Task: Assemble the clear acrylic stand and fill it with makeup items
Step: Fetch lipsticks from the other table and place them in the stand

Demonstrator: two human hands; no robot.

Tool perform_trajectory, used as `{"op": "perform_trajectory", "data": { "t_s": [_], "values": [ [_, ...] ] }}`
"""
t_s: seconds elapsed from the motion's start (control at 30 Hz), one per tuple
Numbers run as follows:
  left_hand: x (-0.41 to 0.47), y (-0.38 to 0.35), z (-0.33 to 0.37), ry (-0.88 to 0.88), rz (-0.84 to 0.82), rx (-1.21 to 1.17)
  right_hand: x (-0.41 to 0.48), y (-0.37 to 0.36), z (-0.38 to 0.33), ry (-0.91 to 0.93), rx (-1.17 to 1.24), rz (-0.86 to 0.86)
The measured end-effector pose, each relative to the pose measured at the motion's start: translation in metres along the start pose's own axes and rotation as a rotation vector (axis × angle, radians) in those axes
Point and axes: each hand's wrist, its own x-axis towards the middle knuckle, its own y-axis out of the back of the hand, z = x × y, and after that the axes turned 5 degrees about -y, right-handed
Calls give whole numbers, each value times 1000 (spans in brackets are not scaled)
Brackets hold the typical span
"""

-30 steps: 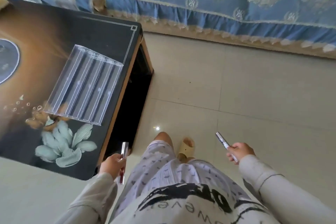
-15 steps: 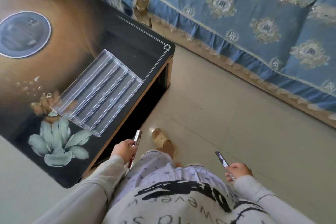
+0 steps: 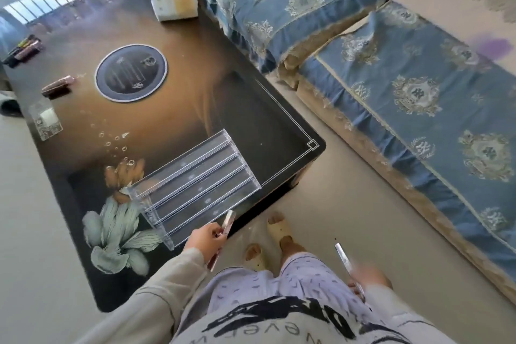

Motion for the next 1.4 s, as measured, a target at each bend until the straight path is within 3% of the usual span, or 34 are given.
{"op": "perform_trajectory", "data": {
  "t_s": [0.33,0.57,0.77,0.87,1.03,1.3,1.4],
  "values": [
    [-35,-39,-56,498,205,-468,68,7,-131,146,-336,-133],
    [-43,-73,-50,596,295,-640,62,-7,-175,236,-504,-270],
    [-29,-50,-51,525,347,-724,30,-30,-207,262,-455,-437],
    [-18,-11,-51,409,409,-821,8,-53,-225,324,-445,-502],
    [1,66,-46,257,376,-1034,-33,-98,-270,368,-288,-645],
    [21,160,-47,56,500,-961,-103,-150,-339,678,-343,-682],
    [31,176,-50,11,519,-852,-112,-160,-352,812,-457,-611]
  ]
}}
